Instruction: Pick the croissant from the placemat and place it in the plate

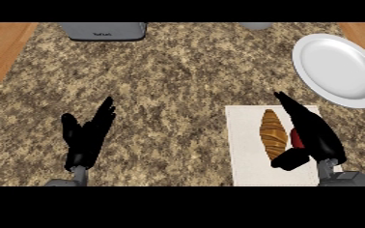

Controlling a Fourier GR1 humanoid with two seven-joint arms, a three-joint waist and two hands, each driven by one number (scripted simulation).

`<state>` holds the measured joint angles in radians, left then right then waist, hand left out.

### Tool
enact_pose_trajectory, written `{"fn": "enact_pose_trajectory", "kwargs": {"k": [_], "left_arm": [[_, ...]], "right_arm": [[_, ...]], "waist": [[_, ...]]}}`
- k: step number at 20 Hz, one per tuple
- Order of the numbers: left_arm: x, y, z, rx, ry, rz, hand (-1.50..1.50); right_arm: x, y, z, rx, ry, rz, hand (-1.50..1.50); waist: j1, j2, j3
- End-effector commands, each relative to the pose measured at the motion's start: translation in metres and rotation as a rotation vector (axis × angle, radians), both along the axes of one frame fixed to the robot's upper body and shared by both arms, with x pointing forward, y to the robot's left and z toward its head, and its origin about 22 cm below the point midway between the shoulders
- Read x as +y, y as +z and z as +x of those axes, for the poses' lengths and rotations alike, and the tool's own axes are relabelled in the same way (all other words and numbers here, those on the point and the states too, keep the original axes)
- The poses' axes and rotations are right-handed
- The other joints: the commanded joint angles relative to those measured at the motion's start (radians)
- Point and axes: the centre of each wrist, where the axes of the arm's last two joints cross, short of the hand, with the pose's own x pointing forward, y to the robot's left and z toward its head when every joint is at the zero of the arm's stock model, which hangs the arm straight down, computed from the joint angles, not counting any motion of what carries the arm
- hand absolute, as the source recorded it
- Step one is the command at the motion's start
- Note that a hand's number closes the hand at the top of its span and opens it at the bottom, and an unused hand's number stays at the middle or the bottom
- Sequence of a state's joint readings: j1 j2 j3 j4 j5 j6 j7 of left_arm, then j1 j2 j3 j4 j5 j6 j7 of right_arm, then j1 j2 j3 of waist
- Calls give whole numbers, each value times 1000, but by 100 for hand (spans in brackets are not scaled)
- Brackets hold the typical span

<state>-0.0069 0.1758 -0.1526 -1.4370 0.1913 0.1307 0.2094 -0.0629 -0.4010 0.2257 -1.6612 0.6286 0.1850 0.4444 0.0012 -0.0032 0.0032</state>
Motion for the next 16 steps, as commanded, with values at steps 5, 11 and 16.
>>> {"fn": "enact_pose_trajectory", "kwargs": {"k": [5,11,16], "left_arm": [[-2,-8,-2,51,-12,4,0],[0,2,6,35,-11,10,0],[-2,1,7,28,18,13,0]], "right_arm": [[9,-15,21,61,18,-35,-150],[16,-34,11,53,137,-138,150],[7,-41,12,-12,133,-162,150]], "waist": [[1,4,-3],[-2,3,-3],[-2,3,-3]]}}
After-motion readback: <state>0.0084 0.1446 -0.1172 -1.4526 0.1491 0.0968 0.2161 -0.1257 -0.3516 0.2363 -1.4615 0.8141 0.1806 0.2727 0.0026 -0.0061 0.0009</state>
